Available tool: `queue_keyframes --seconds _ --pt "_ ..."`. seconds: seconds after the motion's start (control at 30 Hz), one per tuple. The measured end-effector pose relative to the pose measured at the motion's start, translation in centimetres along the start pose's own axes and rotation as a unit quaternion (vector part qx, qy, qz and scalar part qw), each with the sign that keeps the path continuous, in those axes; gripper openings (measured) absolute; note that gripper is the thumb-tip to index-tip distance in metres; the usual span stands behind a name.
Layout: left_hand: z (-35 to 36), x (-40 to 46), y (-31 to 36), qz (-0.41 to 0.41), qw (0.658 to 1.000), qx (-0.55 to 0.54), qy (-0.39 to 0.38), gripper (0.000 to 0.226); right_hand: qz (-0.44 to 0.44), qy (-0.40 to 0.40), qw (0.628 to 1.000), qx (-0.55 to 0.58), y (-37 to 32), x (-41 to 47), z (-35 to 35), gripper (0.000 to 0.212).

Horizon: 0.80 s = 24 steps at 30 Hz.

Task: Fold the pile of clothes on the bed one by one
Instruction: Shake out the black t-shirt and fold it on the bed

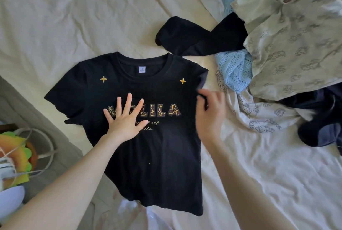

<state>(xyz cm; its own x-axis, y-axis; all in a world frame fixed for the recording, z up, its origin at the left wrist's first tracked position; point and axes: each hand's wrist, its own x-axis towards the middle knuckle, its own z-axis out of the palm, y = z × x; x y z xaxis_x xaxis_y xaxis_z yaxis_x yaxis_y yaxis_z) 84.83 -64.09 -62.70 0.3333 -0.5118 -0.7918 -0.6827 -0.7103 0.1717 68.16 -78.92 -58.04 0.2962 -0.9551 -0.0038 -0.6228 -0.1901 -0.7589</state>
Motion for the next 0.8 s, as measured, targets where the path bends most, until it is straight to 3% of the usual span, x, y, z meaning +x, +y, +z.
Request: queue_keyframes --seconds 0.1,0.17,0.2,0.23,0.3,0.37,0.4,0.53,0.6,0.7,0.8 --pt "-1.0 -0.9 0.6 -0.016 0.973 -0.14 0.184 0.04 -0.14 -0.198 0.964 -0.109 0.0 -2.8 1.1 0.021" --pt "-2.1 -0.9 1.4 -0.04 0.935 -0.195 0.293 0.03 -0.167 -0.239 0.948 -0.126 0.6 -4.0 1.1 0.019" --pt "-2.8 -0.7 1.9 -0.036 0.925 -0.222 0.306 0.029 -0.154 -0.231 0.953 -0.119 0.9 -4.4 0.8 0.016" --pt "-3.5 -0.3 2.6 -0.017 0.92 -0.256 0.297 0.029 -0.118 -0.209 0.965 -0.109 1.0 -4.5 0.4 0.013" --pt "-5.1 1.0 4.6 0.044 0.917 -0.301 0.257 0.032 0.04 -0.167 0.982 -0.075 1.2 -4.2 -0.3 0.016" --pt "-6.5 2.6 7.1 0.098 0.922 -0.309 0.211 0.037 0.221 -0.146 0.962 -0.061 1.8 -3.4 -0.6 0.025" --pt "-7.1 3.4 8.4 0.12 0.926 -0.306 0.188 0.041 0.266 -0.143 0.95 -0.077 2.2 -3.1 -0.7 0.026" --pt "-8.1 6.6 12.8 0.117 0.945 -0.287 0.104 0.058 0.225 -0.144 0.957 -0.108 2.9 -3.4 -0.6 0.022" --pt "-8.0 7.8 14.1 0.095 0.949 -0.288 0.09 0.046 0.185 -0.156 0.965 -0.103 3.2 -3.5 -0.3 0.03" --pt "-7.6 8.6 14.4 0.097 0.926 -0.36 0.06 0.012 0.171 -0.202 0.961 -0.078 3.7 -3.4 -0.1 0.044" --pt "-7.2 8.2 13.4 0.129 0.893 -0.43 -0.013 0.022 0.1 -0.236 0.961 -0.108 4.2 -3.8 -0.5 0.061"
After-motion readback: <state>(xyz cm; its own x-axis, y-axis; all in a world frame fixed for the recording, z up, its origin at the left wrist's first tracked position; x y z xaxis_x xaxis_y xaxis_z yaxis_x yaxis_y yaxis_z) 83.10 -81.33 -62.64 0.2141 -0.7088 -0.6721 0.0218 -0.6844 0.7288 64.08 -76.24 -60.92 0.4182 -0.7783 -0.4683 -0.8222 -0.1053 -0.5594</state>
